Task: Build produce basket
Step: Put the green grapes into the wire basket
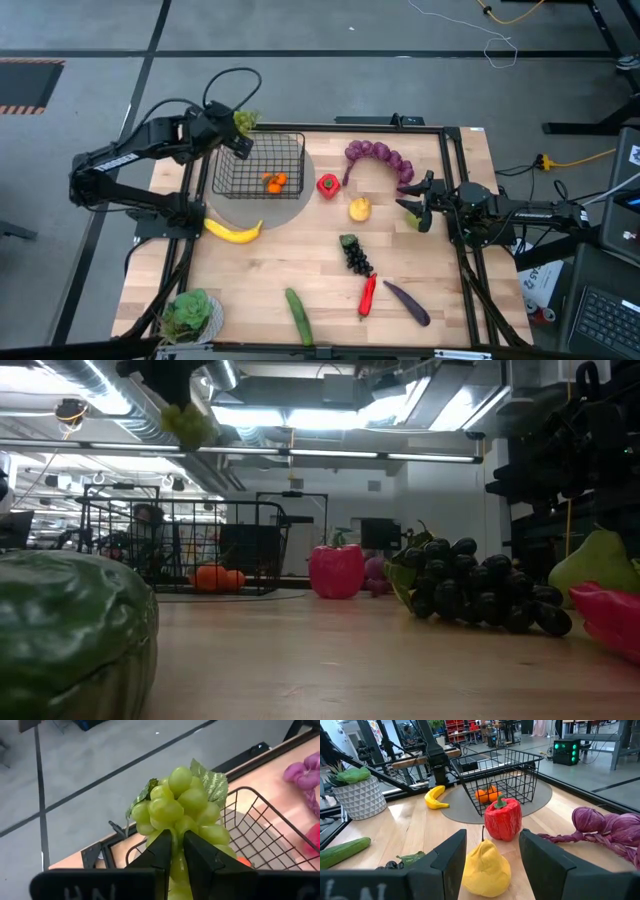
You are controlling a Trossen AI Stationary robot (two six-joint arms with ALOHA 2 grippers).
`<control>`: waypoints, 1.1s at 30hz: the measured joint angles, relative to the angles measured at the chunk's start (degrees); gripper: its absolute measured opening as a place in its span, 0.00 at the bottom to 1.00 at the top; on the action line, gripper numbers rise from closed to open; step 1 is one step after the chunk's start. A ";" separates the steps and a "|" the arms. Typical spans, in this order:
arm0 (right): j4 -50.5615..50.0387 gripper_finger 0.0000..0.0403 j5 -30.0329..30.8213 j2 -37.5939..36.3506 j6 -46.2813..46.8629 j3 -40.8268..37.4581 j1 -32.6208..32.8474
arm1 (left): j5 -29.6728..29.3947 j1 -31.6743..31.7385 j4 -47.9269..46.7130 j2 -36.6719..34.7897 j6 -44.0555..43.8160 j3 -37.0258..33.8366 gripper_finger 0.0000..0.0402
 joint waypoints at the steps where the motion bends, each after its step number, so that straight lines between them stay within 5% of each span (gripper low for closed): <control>1: 0.00 0.46 0.00 0.00 0.01 -0.02 0.01 | 0.11 0.00 -0.05 0.27 -0.07 0.00 0.10; 9: -0.01 0.46 -0.04 0.00 0.05 -0.01 0.01 | 0.47 -0.04 -0.05 0.84 -0.41 0.00 0.10; 15: 0.00 0.46 -0.04 0.00 0.07 0.00 0.01 | 6.11 -0.84 -0.96 0.85 -0.20 0.00 0.10; 27: -0.01 0.46 -0.04 0.00 0.01 -0.02 0.01 | 5.64 -3.95 -5.27 0.84 -1.28 0.00 0.10; 33: -0.01 0.46 -0.04 0.00 0.05 -0.01 0.01 | 4.40 -5.98 -6.03 0.84 -1.95 0.00 0.20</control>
